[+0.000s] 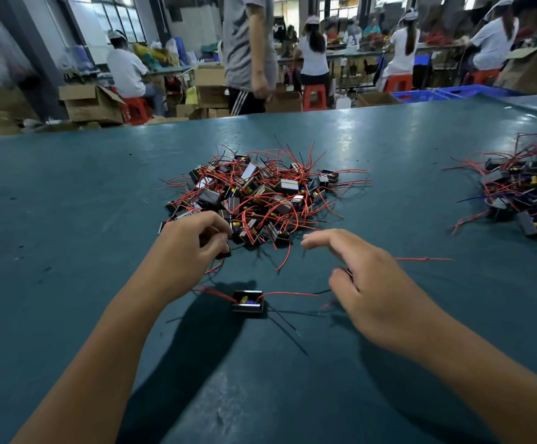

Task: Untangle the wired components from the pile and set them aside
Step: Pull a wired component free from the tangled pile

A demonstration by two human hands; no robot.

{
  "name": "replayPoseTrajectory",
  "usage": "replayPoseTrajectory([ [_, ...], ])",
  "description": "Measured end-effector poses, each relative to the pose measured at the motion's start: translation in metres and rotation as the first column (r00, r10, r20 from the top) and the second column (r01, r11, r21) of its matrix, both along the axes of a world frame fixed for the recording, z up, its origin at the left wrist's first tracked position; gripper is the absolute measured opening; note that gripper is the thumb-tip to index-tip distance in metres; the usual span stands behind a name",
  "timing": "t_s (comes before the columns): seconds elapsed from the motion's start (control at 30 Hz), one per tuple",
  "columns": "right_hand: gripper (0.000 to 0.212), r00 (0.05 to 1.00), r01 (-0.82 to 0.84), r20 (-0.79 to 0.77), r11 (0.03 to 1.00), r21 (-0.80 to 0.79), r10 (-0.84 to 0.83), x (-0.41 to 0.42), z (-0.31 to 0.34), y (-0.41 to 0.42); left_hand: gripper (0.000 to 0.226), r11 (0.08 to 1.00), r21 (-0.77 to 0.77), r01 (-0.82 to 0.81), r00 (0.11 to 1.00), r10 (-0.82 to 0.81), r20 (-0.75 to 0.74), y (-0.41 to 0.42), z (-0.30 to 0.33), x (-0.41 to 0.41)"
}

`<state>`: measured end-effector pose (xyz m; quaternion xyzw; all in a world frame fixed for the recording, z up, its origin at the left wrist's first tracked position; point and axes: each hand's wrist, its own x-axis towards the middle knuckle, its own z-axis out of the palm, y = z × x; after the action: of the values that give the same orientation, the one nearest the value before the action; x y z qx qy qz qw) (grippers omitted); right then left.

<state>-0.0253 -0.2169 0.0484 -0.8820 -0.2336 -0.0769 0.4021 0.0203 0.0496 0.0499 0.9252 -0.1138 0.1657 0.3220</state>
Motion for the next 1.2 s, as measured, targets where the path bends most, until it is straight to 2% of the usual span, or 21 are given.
replayPoseTrajectory([
  [0.07, 0.057, 0.997, -0.044, -0.073, 0.987, -0.155, 0.033, 0.004, -0.001, -0.009, 0.019, 0.998, 0.003, 0.059, 0.997, -0.058, -0.053, -0.001, 0.001, -0.002],
  [0.17, 0.054, 0.995, -0.036, -0.102, 0.900, -0.435, -0.010, 0.016, -0.005, -0.022, 0.020, 0.962, 0.077, 0.261, 0.951, -0.242, -0.194, -0.004, 0.002, -0.009],
  [0.27, 0.032, 0.996, 0.050, -0.036, 0.855, -0.516, -0.080, 0.027, -0.010, -0.028, 0.016, 0.891, 0.144, 0.430, 0.874, -0.371, -0.313, -0.010, 0.000, -0.012],
  [0.37, 0.017, 0.995, 0.080, -0.008, 0.849, -0.522, -0.099, 0.035, -0.012, -0.031, 0.011, 0.874, 0.149, 0.462, 0.855, -0.394, -0.337, -0.017, -0.004, -0.011],
  [0.5, 0.022, 0.993, 0.106, 0.016, 0.860, -0.499, -0.113, 0.042, -0.013, -0.037, 0.002, 0.875, 0.171, 0.452, 0.857, -0.373, -0.356, -0.022, -0.010, -0.010],
  [0.77, 0.029, 0.988, 0.048, -0.112, 0.906, -0.421, -0.105, 0.044, -0.007, -0.049, 0.007, 0.882, 0.115, 0.456, 0.826, -0.371, -0.425, -0.023, -0.010, -0.011],
  [0.9, 0.021, 0.992, 0.043, -0.092, 0.904, -0.425, -0.091, 0.046, -0.009, -0.052, 0.005, 0.886, 0.136, 0.443, 0.836, -0.353, -0.420, -0.024, -0.011, -0.010],
  [1.2, 0.011, 0.988, 0.018, -0.129, 0.909, -0.417, -0.079, 0.047, -0.006, -0.056, 0.018, 0.895, 0.108, 0.432, 0.839, -0.355, -0.412, -0.022, -0.013, -0.010],
])
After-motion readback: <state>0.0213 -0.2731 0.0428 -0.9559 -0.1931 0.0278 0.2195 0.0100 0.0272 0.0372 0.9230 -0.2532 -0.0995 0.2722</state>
